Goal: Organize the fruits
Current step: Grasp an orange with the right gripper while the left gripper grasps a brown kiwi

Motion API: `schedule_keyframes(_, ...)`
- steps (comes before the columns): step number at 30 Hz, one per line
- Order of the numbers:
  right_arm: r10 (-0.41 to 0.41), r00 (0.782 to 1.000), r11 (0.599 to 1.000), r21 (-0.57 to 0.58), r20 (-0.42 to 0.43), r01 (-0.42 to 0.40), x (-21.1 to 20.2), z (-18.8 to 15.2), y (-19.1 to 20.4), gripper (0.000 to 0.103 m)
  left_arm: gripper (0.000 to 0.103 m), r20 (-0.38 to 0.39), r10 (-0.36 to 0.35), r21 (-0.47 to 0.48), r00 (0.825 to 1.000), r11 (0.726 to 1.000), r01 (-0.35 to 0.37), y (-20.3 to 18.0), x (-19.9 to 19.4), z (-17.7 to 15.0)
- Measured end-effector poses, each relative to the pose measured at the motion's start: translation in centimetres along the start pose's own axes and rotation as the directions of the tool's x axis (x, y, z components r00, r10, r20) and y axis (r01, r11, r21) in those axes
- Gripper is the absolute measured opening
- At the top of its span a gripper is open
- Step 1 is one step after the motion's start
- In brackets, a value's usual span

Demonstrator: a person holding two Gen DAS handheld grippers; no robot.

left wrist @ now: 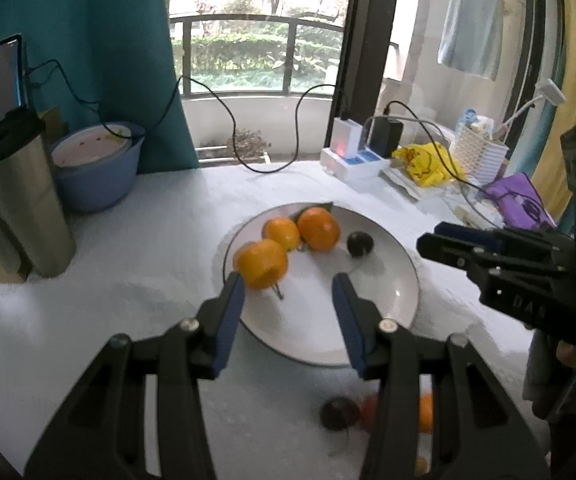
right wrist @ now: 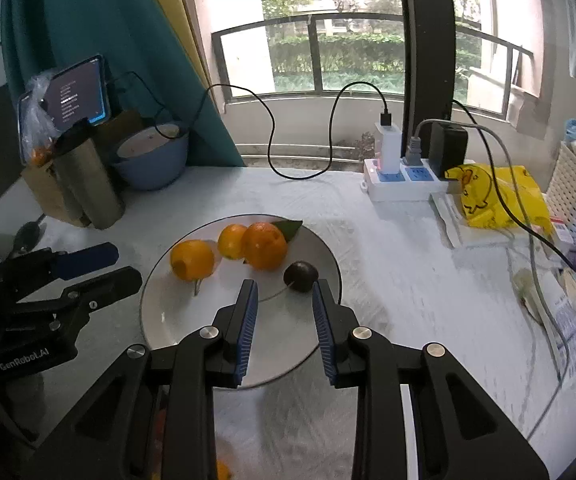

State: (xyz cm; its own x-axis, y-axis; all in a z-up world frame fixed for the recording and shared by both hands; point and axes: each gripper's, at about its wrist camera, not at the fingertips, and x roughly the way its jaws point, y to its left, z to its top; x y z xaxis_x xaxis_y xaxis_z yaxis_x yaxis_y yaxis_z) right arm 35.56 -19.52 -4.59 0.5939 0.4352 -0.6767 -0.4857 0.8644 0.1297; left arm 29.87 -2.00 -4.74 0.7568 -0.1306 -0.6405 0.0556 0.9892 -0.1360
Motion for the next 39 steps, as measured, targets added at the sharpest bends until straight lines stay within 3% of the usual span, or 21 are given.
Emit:
schedule_keyframes(17, 0.001, 1.000, 1.000, 0.022, 0.008, -0.002, -4.5, -4.1, 1.4, 0.030, 0.047, -0.010, -0.026, -0.007, 1.000, 1.000, 0.025, -2.1, -4.5, -4.6)
schedule_keyframes(36, 0.046, 0.997, 0.999, 0.030, -0.066, -0.044, -4.9, -9.2, 3.6, 0.031, 0.048, -0.086, -0.066, -0.045, 0.994, 0.997, 0.062, -3.5, -5.0, -9.9)
schedule_keyframes(38, 0.054, 0.996, 0.998, 0.028, -0.074, -0.052, -4.8, -9.6, 4.0, 0.034, 0.048, -0.098, -0.071, -0.051, 0.993, 0.997, 0.066, -3.5, -4.9, -10.5)
schedule_keyframes(39, 0.057, 0.995, 0.998, 0.029, -0.076, -0.055, -4.8, -9.8, 4.1, 0.043, 0.047, -0.100, -0.072, -0.052, 0.992, 0.996, 0.067, -3.5, -4.9, -10.7)
